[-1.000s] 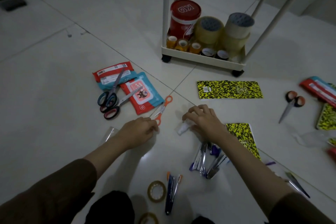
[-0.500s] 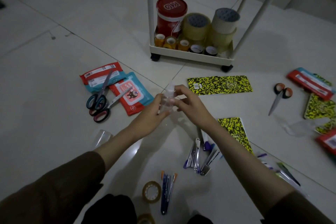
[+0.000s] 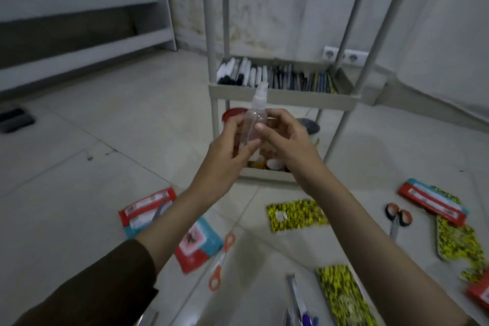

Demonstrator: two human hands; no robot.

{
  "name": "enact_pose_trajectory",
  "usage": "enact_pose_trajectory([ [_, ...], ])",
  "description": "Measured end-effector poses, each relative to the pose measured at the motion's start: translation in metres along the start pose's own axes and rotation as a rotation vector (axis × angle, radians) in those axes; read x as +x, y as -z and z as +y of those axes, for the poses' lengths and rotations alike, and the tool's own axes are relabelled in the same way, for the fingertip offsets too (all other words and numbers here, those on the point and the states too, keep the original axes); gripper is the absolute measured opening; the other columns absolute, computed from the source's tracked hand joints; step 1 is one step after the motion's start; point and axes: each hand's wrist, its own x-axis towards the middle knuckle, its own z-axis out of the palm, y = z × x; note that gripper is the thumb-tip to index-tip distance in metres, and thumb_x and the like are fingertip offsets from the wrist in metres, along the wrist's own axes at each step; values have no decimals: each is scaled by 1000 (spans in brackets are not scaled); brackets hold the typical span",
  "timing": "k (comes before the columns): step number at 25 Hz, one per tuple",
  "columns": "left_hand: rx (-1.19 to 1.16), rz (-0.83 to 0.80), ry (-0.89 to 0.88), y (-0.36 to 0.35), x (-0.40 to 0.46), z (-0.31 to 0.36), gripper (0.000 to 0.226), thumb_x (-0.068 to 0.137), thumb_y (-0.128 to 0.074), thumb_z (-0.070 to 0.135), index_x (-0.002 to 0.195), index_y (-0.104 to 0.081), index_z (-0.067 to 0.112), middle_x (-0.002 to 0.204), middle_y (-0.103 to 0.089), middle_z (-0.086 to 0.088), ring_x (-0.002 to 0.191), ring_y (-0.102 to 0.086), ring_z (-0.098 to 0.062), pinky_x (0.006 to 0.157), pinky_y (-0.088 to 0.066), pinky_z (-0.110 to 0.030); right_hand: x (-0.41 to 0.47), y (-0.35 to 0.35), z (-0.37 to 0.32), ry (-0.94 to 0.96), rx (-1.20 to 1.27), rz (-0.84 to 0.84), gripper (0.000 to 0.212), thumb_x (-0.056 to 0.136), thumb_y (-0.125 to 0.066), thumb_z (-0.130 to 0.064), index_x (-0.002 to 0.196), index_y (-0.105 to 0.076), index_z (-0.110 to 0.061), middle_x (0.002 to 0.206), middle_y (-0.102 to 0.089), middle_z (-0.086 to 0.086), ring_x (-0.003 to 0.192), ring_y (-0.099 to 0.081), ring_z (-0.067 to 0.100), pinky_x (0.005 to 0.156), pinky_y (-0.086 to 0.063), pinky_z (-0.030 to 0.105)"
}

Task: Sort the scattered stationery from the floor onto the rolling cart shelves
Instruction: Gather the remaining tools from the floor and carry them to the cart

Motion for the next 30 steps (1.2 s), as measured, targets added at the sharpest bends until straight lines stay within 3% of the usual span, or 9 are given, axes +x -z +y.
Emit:
enact_pose_trajectory([
  [3, 33, 36, -146, 17, 45, 30, 42, 91, -55, 32, 130, -40, 42, 123, -53, 19, 112, -52, 5, 88, -47, -16, 37, 1, -52, 130, -30, 6, 16, 88, -61, -19, 100, -54, -28, 95, -64, -6, 84, -66, 5, 63, -52, 18],
  [6, 100, 55, -252, 39, 84, 58, 49, 91, -50, 37, 137, -34, 37, 131, -46, 16, 119, -46, 1, 96, -46, -25, 67, -1, -98, 236, -125, 10, 18, 88, -61, -22, 101, -50, -29, 99, -62, -5, 90, -64, 10, 68, -55, 25],
  [10, 366, 132, -380, 77, 127, 84, 54, 91, -38, 55, 142, -27, 38, 129, -36, 24, 116, -32, 17, 89, -32, -6, 104, 0, -154, 383, -222, 102, 22, 88, -61, -25, 107, -50, -28, 106, -63, -1, 95, -64, 13, 73, -57, 26],
  [14, 694, 300, -523, 110, 176, 108, 53, 92, -37, 39, 142, -33, 22, 140, -38, 5, 133, -27, -6, 107, -20, -22, 143, 5, -210, 521, -240, 234, 23, 91, -57, -21, 112, -49, -25, 103, -62, 3, 88, -63, 15, 65, -57, 27],
  [16, 884, 324, -477, 118, 200, 112, 53, 94, -39, 34, 144, -26, 20, 150, -27, 2, 144, -8, -11, 113, -5, -30, 167, 6, -233, 539, -257, 258, 24, 92, -55, -21, 114, -48, -24, 102, -62, 4, 84, -62, 14, 63, -56, 27],
  [18, 1095, 333, -423, 122, 215, 108, 56, 95, -31, 38, 147, -20, 20, 155, -17, 3, 144, 8, -14, 115, 4, -38, 196, 6, -248, 510, -287, 281, 25, 92, -54, -22, 117, -47, -22, 101, -60, 2, 86, -61, 16, 64, -55, 30],
  [21, 1137, 359, -446, 120, 218, 100, 55, 86, -34, 35, 136, -47, 15, 143, -45, -3, 142, -18, -22, 107, -16, -52, 236, 6, -253, 424, -366, 316, 22, 93, -53, -22, 113, -45, -19, 99, -56, 1, 87, -58, 18, 65, -55, 29],
  [26, 1086, 443, -534, 115, 226, 90, 54, 77, -46, 27, 131, -47, 17, 134, -53, -2, 137, -25, -19, 101, -23, -50, 289, 0, -239, 223, -644, 273, 30, 91, -56, -17, 119, -43, -14, 115, -52, 18, 101, -55, 34, 86, -52, 50],
  [30, 991, 481, -534, 109, 229, 85, 55, 76, -44, 29, 130, -41, 19, 134, -47, 2, 139, -21, -18, 102, -22, -48, 314, 1, -225, 45, -712, 377, 30, 96, -46, -17, 125, -36, -14, 126, -45, 20, 108, -52, 39, 90, -48, 54],
])
